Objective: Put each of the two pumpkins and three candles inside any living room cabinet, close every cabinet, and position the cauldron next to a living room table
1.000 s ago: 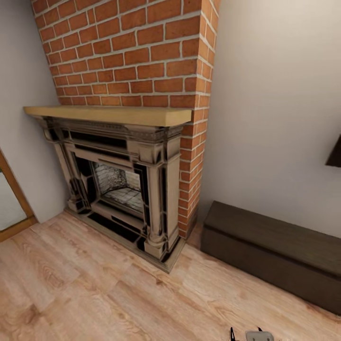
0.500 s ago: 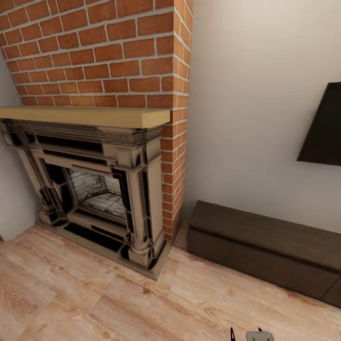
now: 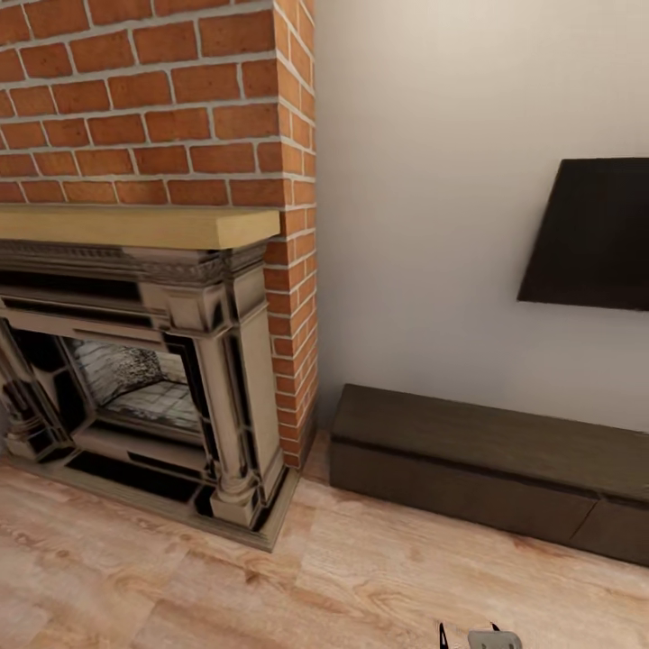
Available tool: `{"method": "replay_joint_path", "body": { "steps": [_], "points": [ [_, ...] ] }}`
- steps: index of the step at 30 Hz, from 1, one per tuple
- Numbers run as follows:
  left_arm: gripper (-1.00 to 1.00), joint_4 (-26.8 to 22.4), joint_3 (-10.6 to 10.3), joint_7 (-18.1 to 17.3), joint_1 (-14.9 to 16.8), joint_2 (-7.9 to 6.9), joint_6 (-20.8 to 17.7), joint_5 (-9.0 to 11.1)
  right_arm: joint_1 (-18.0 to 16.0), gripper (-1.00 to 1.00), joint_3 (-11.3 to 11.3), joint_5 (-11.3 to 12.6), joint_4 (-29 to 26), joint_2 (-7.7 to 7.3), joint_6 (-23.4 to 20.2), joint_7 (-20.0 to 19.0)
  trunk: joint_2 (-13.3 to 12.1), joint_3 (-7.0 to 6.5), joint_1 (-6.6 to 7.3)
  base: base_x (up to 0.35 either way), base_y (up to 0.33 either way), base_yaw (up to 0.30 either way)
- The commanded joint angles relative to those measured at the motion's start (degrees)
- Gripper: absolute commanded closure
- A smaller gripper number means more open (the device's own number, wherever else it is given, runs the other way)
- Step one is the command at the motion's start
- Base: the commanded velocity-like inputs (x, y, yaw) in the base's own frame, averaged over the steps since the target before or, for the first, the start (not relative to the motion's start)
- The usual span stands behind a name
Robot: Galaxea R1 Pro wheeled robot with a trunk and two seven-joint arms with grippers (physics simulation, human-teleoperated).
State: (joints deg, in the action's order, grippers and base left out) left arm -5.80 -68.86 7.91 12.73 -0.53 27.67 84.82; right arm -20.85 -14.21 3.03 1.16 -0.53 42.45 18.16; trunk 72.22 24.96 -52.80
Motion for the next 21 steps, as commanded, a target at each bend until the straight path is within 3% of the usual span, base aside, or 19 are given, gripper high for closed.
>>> {"method": "replay_joint_path", "body": {
  "steps": [1, 21],
  "points": [
    [-1.0, -0.2, -0.5, 0.5, 0.0, 0.0, 0.2, 0.1, -0.1, -1.0, -0.5, 0.3, 0.1, 0.02, 0.2, 0.2, 0.0, 0.06, 0.0, 0.004, 0.0, -0.277],
    [-1.0, -0.2, -0.4, 0.5, 0.0, 0.0, 0.1, 0.1, -0.1, -1.0, -0.5, 0.2, 0.1, 0.01, 0.3, 0.1, 0.0, 0.06, 0.0, 0.004, 0.0, -0.292]
  ]
}}
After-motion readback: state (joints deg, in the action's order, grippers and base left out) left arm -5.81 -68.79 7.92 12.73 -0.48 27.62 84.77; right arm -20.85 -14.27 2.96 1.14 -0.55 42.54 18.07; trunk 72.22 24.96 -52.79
